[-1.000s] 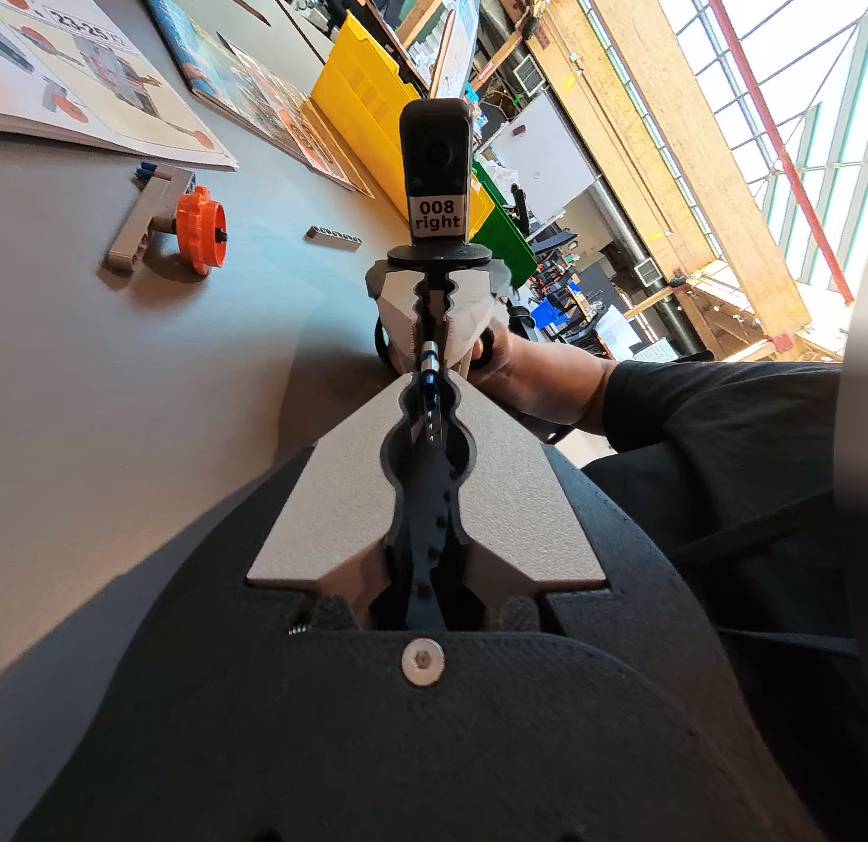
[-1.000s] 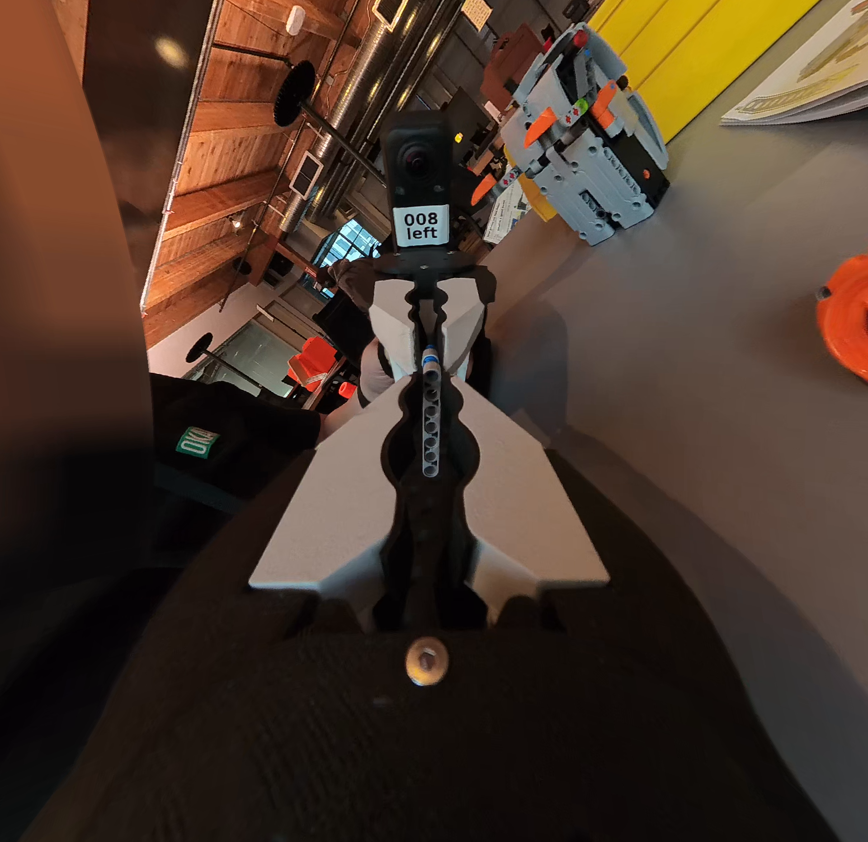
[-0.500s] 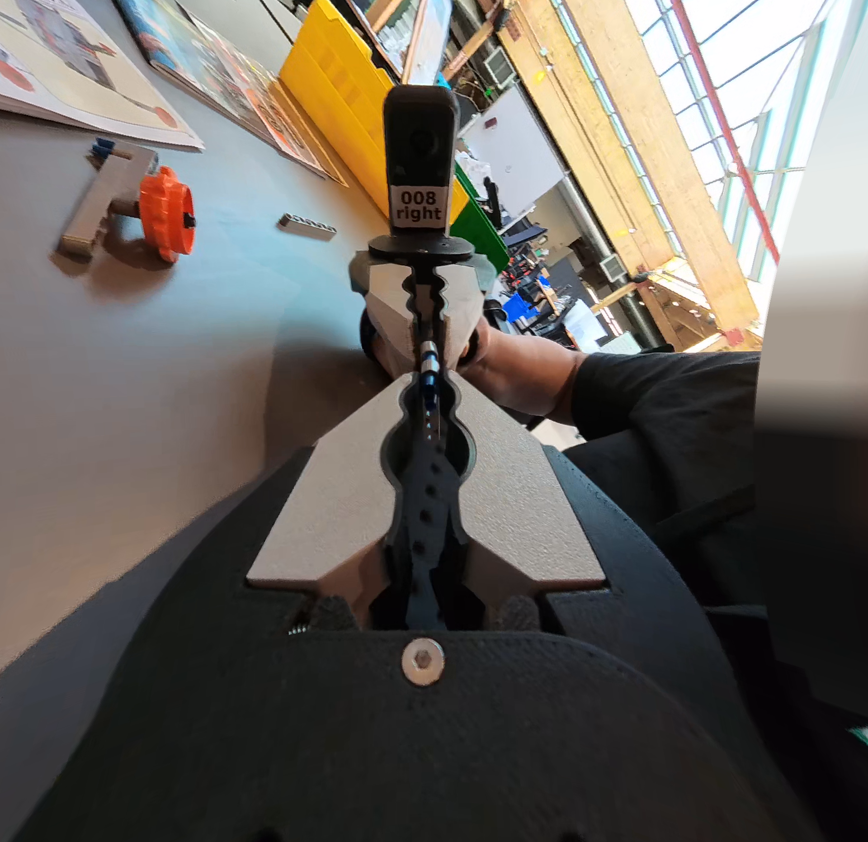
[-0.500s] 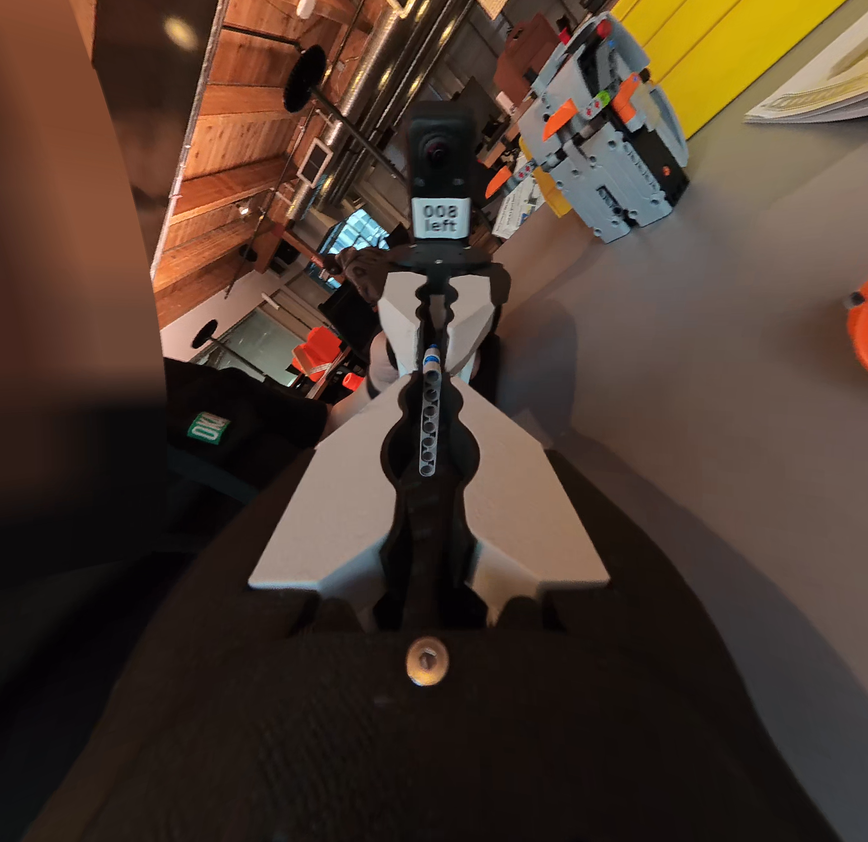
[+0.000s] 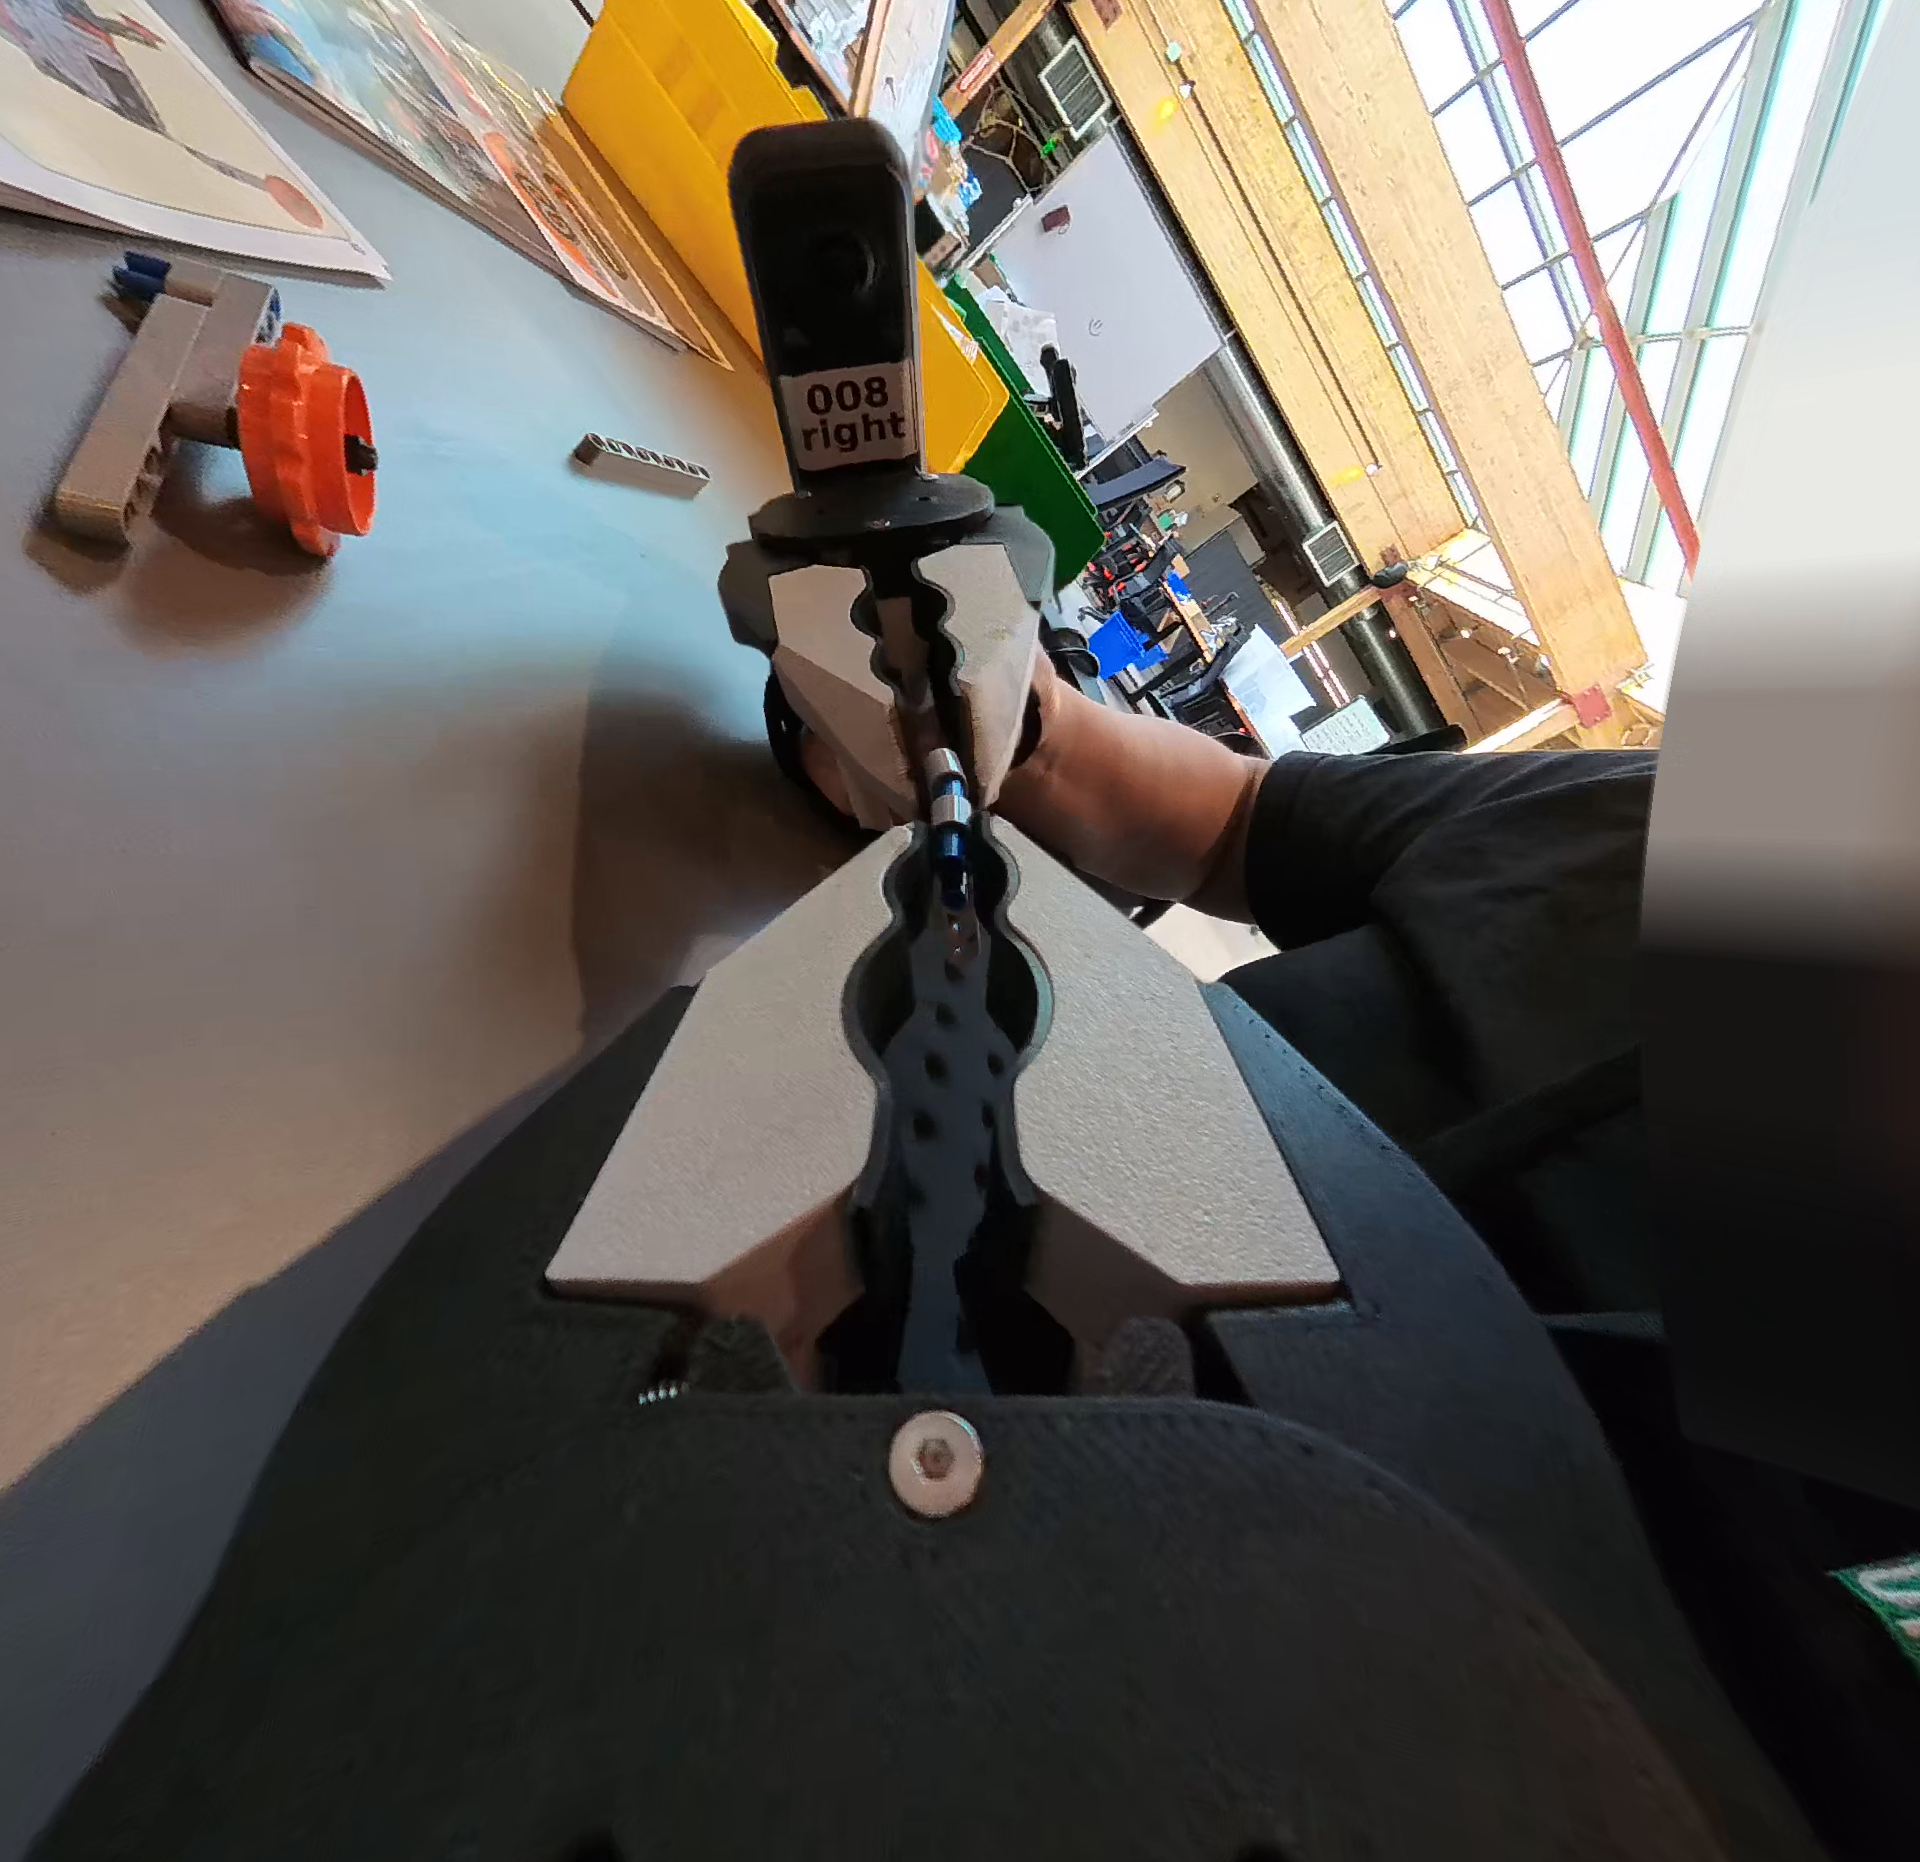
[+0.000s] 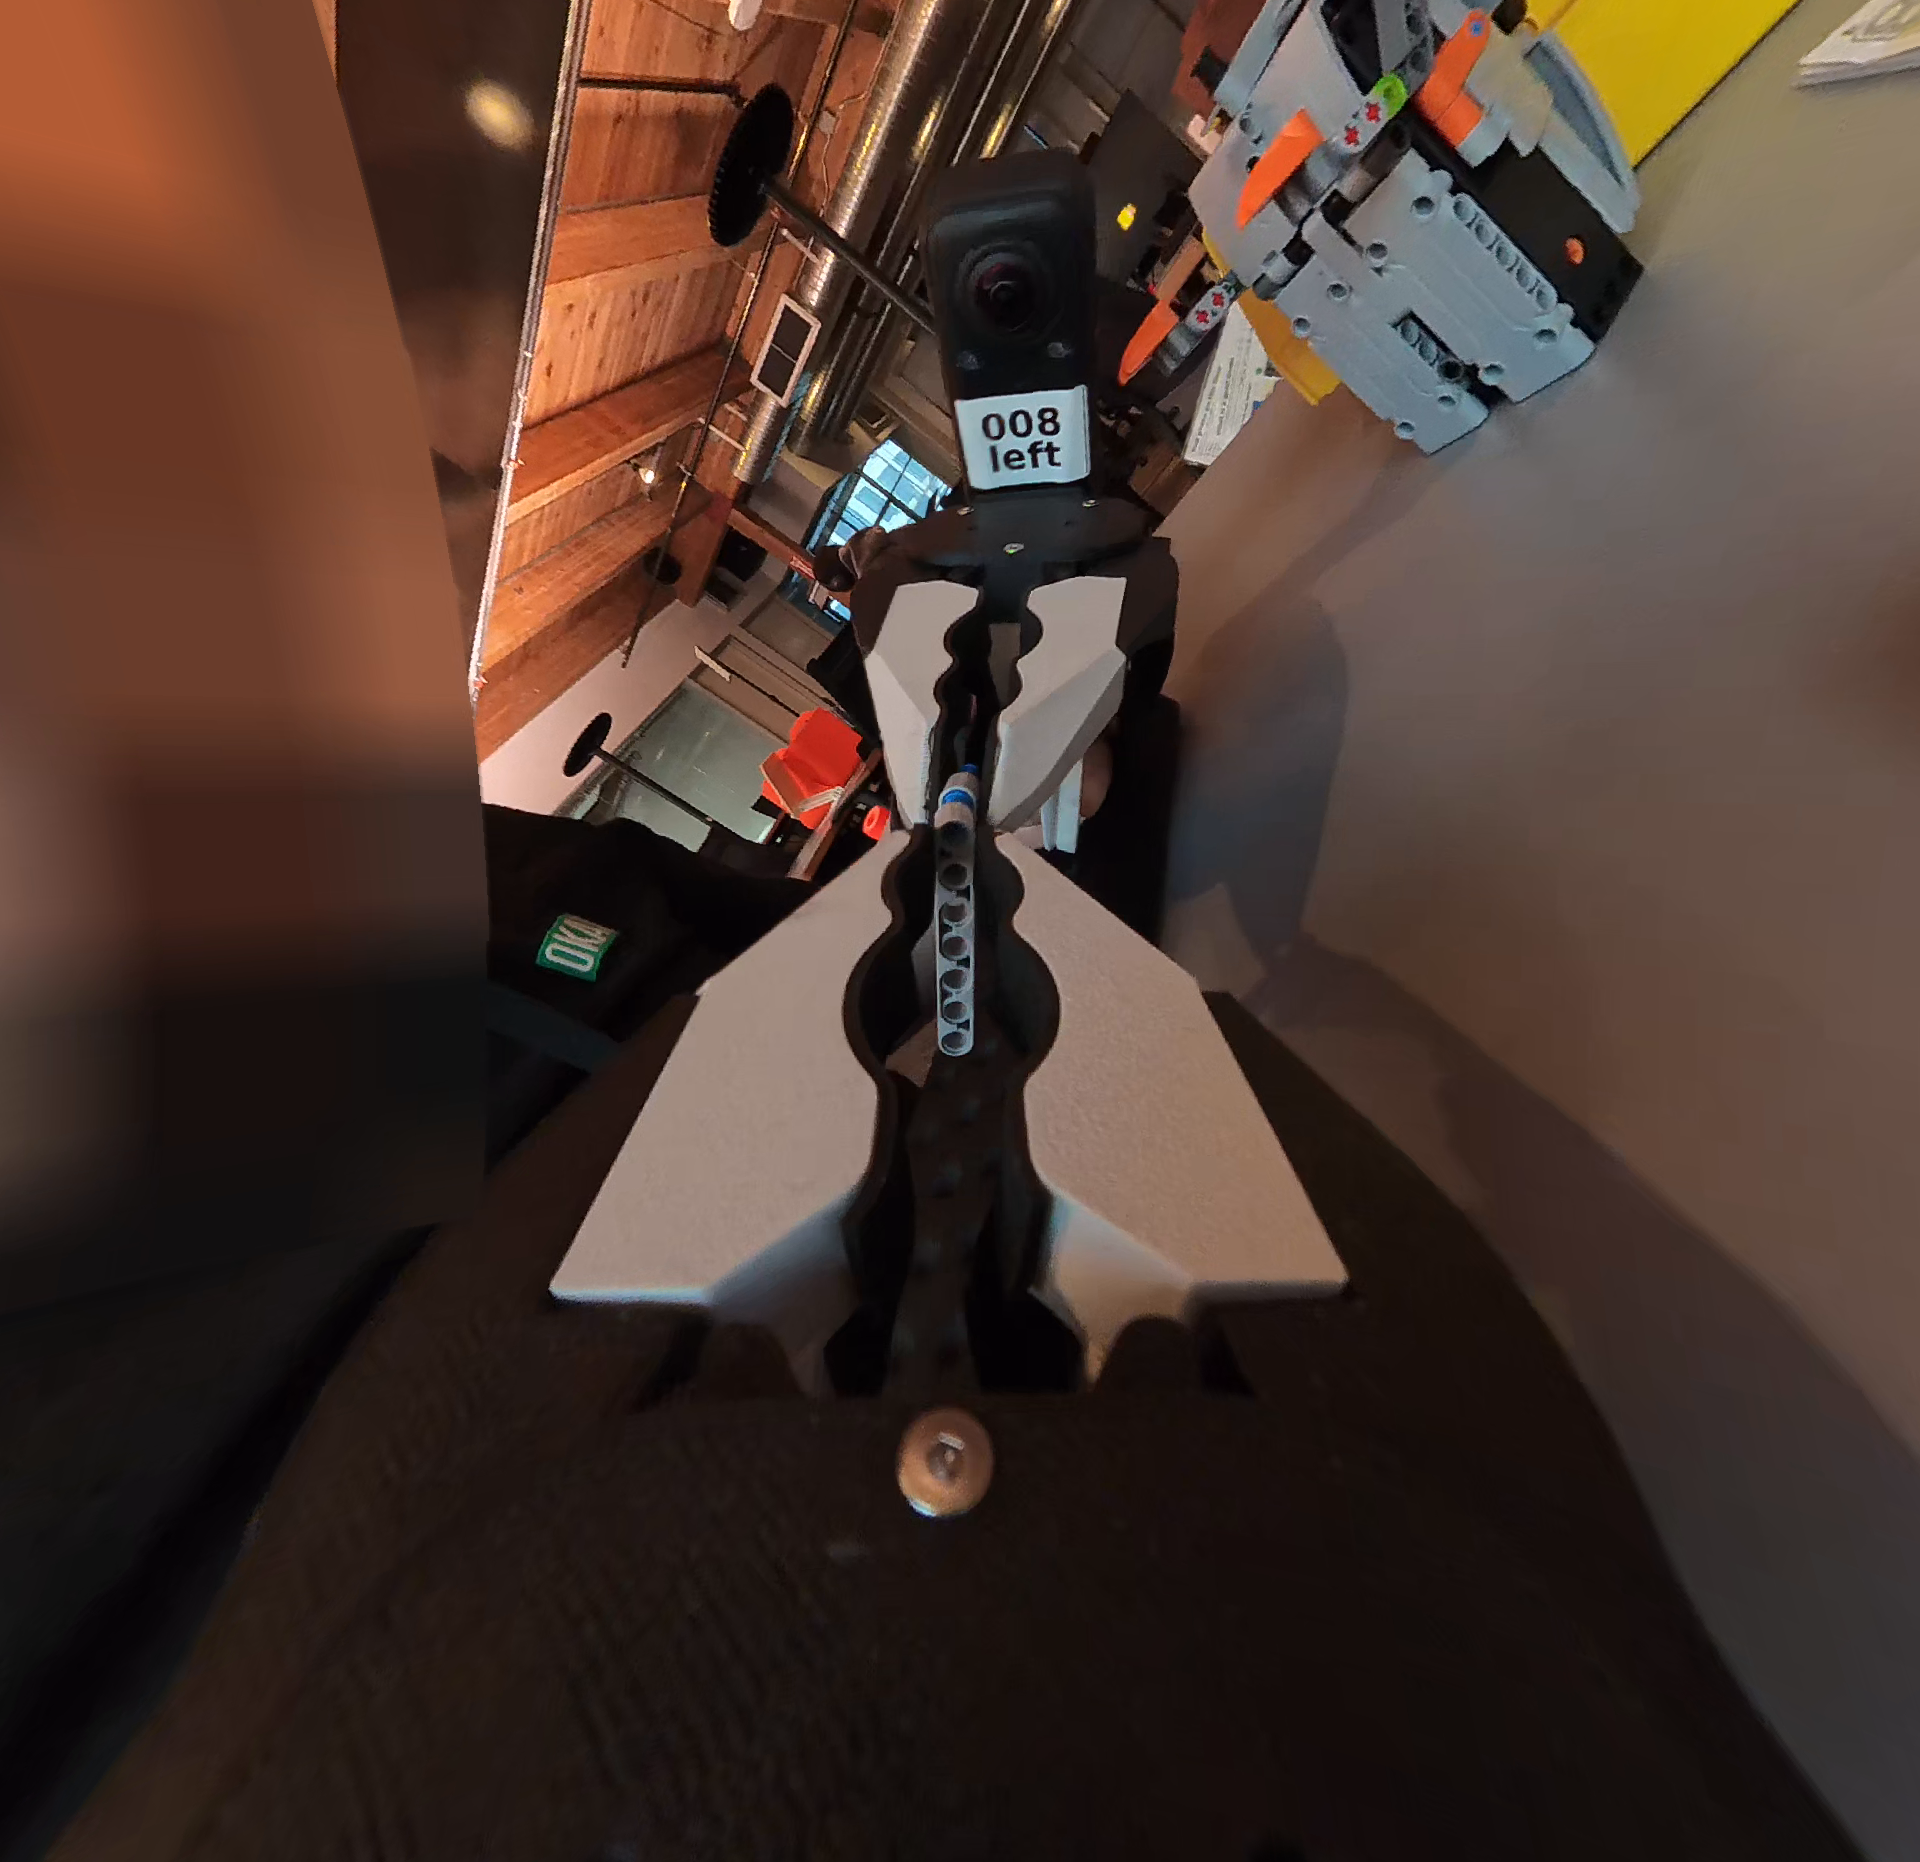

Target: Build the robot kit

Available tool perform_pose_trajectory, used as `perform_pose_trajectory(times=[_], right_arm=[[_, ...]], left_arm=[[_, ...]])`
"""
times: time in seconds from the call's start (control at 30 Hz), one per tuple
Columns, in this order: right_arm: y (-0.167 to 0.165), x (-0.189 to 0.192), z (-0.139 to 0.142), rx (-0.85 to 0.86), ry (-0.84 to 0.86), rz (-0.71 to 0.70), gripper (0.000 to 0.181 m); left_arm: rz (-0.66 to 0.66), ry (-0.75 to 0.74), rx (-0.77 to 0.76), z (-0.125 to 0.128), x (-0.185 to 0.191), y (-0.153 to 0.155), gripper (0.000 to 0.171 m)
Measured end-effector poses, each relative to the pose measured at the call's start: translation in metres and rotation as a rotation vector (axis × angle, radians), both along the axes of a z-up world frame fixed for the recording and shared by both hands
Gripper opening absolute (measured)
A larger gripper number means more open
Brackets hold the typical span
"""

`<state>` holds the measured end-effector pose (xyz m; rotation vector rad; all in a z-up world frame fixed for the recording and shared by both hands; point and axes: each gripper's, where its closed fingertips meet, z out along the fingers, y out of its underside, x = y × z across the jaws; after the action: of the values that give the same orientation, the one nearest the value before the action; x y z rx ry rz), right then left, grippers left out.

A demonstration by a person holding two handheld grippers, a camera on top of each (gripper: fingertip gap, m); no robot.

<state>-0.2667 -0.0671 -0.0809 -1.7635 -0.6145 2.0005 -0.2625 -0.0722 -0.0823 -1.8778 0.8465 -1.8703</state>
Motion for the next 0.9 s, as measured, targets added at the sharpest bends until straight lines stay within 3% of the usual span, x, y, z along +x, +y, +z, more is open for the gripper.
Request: perform_pose_trajectory(times=[0.33, 0.9], right_arm=[[0.011, 0.002, 0.010, -0.077, 0.097, -0.059, 0.005], [0.034, 0.003, 0.019, 0.030, 0.102, -0.307, 0.006]], left_arm=[[0.117, -0.067, 0.001, 0.010, 0.001, 0.011, 0.006], [0.353, -0.125, 0.021, 0.019, 0.001, 0.034, 0.006]])
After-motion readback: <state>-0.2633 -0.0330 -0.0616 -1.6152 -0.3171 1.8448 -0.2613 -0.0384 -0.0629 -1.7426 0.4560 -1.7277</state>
